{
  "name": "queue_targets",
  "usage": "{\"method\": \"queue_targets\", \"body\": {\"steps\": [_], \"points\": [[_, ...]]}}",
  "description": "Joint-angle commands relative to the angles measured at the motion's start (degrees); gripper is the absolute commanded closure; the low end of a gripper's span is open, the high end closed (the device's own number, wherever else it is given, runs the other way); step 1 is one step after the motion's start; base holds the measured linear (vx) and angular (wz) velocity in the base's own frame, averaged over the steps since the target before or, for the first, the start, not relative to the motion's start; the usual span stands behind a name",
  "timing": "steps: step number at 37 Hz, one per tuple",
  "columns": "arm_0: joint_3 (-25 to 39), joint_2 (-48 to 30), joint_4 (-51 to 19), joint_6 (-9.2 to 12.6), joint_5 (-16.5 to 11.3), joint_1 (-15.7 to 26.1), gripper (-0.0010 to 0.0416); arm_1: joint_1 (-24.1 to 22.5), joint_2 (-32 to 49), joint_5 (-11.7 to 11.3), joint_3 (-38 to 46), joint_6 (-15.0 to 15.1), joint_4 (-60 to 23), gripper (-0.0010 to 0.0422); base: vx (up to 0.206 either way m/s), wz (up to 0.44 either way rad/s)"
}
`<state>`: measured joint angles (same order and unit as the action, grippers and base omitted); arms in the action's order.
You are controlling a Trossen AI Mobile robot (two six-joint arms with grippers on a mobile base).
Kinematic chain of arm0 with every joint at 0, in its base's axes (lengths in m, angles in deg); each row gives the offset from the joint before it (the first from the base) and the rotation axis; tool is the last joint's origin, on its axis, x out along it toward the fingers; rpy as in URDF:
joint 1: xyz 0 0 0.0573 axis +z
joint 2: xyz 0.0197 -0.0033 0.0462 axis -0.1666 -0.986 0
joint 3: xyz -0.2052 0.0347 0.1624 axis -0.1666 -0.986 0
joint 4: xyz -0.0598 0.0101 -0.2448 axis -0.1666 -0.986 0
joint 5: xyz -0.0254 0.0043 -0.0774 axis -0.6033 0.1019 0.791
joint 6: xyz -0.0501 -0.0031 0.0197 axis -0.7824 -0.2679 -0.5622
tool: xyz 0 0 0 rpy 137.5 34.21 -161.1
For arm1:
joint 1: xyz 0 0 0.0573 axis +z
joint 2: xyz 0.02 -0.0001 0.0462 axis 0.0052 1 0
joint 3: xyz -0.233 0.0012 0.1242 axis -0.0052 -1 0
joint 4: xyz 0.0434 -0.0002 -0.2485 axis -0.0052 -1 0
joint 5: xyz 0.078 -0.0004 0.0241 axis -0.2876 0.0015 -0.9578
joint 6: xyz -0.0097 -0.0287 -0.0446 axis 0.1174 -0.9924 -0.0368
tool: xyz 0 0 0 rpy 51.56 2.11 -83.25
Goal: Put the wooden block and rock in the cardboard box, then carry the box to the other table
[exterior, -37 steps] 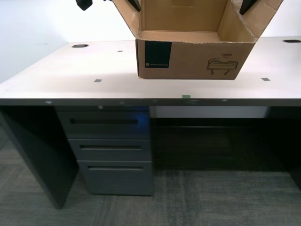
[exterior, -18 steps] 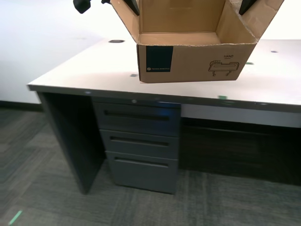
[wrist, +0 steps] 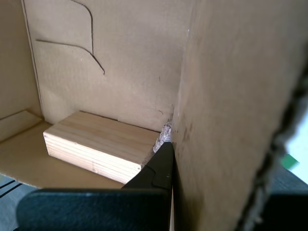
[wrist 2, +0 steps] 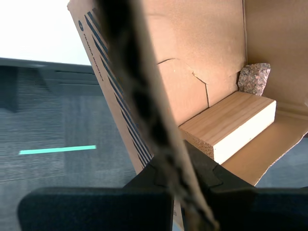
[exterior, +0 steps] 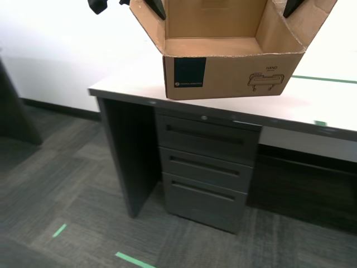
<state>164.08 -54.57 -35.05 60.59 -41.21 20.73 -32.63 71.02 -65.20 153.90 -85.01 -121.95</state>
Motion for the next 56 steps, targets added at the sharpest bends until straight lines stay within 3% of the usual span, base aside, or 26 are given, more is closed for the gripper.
{"method": "queue_targets", "body": {"steps": [1,11,17,22,31,40,56], "points": [[0.1,0.0,0.0,0.4,-0.4,0.1,0.0407,-0.3,-0.1,0.6,0.0,2.7,0.0,0.0413,0.009,0.284],[0.1,0.0,-0.4,0.4,-0.4,0.2,0.0406,-0.6,-0.1,0.6,0.1,2.1,-1.6,0.0413,0.011,0.264],[0.1,0.0,-0.5,0.3,-0.4,0.2,0.0407,-0.6,-0.1,0.6,0.1,-1.6,-1.5,0.0413,0.010,0.237],[0.1,0.0,-0.5,0.4,-0.4,0.2,0.0406,-0.6,-0.1,0.6,0.1,-2.2,-1.4,0.0413,0.007,0.235],[0.1,0.0,-0.4,0.3,-0.4,0.2,0.0407,-0.9,-0.1,0.5,0.0,-1.3,-1.8,0.0413,0.005,0.214],[0.1,0.0,-0.4,0.4,-0.4,0.2,0.0407,-1.0,-0.1,-1.1,0.0,0.3,-0.9,0.0413,0.003,0.200],[0.1,0.0,-1.3,0.3,-0.4,0.2,0.0406,-1.2,-0.1,-1.1,0.1,-1.7,-1.0,0.0413,0.001,0.194]]}}
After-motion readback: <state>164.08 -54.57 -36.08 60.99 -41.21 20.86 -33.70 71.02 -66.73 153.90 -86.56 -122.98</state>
